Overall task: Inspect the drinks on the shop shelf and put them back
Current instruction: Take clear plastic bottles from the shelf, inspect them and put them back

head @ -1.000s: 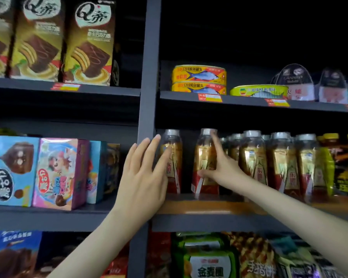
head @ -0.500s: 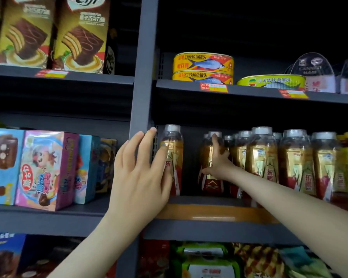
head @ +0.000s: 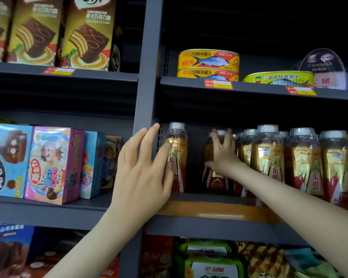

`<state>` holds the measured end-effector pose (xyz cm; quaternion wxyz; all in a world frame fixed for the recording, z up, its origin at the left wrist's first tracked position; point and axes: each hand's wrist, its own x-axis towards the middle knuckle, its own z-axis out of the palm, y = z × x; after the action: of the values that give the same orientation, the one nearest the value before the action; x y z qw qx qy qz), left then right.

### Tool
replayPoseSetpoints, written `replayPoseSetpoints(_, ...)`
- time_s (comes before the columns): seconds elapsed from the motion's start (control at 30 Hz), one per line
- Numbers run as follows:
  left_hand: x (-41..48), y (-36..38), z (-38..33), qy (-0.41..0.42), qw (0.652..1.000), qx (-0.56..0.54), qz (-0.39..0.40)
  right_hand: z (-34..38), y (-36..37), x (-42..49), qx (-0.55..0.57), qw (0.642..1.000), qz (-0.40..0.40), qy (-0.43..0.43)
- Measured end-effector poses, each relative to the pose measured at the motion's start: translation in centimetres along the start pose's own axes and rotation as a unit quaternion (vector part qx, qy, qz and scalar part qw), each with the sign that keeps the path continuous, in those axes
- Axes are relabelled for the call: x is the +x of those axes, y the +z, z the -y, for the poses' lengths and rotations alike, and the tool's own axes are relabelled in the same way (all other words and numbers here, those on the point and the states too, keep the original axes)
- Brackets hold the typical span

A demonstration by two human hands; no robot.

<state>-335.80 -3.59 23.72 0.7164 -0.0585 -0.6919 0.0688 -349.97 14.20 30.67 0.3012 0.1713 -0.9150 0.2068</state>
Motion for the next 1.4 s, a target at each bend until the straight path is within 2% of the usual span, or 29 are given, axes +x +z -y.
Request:
replayPoseSetpoints(0.13,0.0,0.0,-0.1,0.004,1.000,-0.002,-0.005,4.1,-1.4,-2.1,0.054,0.985,-0.073,-0.148)
replayPoseSetpoints(0.2,0.0,0.0,-0.2,0.008,1.000,-0.002,-0.008,5.8,-1.1,-2.9,0.076,0.980,-0.062,-0.175)
replayPoseSetpoints(0.37,-0.2,0.0,-0.1,0.000,1.000,-0.002,-0.011,7.4,1.7,-2.2,0.124,0.980,0.072,-0.136)
replayPoseSetpoints(0.57,0.0,-0.2,0.1,0.000,1.000,-0.004,0.001,7.3,2.3,-2.5,0.210,0.966,0.069,-0.134)
replayPoseSetpoints(0.67,0.0,-0.2,0.0,-0.001,1.000,-0.008,-0.001,6.4,1.2,-3.6,0.189,0.968,0.039,-0.158)
replayPoseSetpoints(0.77,-0.1,-0.2,-0.1,0.000,1.000,-0.015,-0.001,5.2,-0.8,-5.7,0.086,0.974,-0.029,-0.209)
replayPoseSetpoints(0.87,-0.1,-0.2,0.0,0.010,0.999,-0.041,-0.006,3.8,-2.8,-8.0,-0.034,0.934,-0.139,-0.326)
replayPoseSetpoints(1.0,-0.1,-1.1,-0.6,-0.017,0.996,-0.080,-0.022,2.7,-5.7,-11.4,-0.023,0.903,-0.219,-0.369)
replayPoseSetpoints(1.07,-0.1,-2.4,-1.8,-0.044,0.990,-0.137,-0.006,2.5,-7.0,-13.4,-0.013,0.889,-0.244,-0.388)
replayPoseSetpoints(1.13,-0.1,-4.4,-3.5,-0.059,0.966,-0.251,0.031,2.3,-8.0,-15.9,0.003,0.878,-0.252,-0.407)
replayPoseSetpoints(1.17,-0.1,-5.7,-4.5,-0.074,0.940,-0.325,0.069,2.3,-8.3,-17.3,0.019,0.876,-0.249,-0.413)
replayPoseSetpoints(1.23,-0.2,-8.5,-6.5,-0.114,0.863,-0.466,0.156,1.9,-8.5,-20.2,0.059,0.875,-0.228,-0.423)
replayPoseSetpoints(1.3,-1.0,-11.0,-8.3,-0.131,0.797,-0.555,0.201,1.3,-8.0,-23.4,0.082,0.869,-0.208,-0.442)
replayPoseSetpoints(1.33,-1.9,-12.1,-9.2,-0.131,0.785,-0.567,0.212,0.6,-7.3,-25.1,0.095,0.868,-0.193,-0.448)
replayPoseSetpoints(1.4,-4.6,-14.2,-11.0,-0.137,0.793,-0.545,0.235,-1.2,-5.8,-28.9,0.128,0.886,-0.137,-0.425)
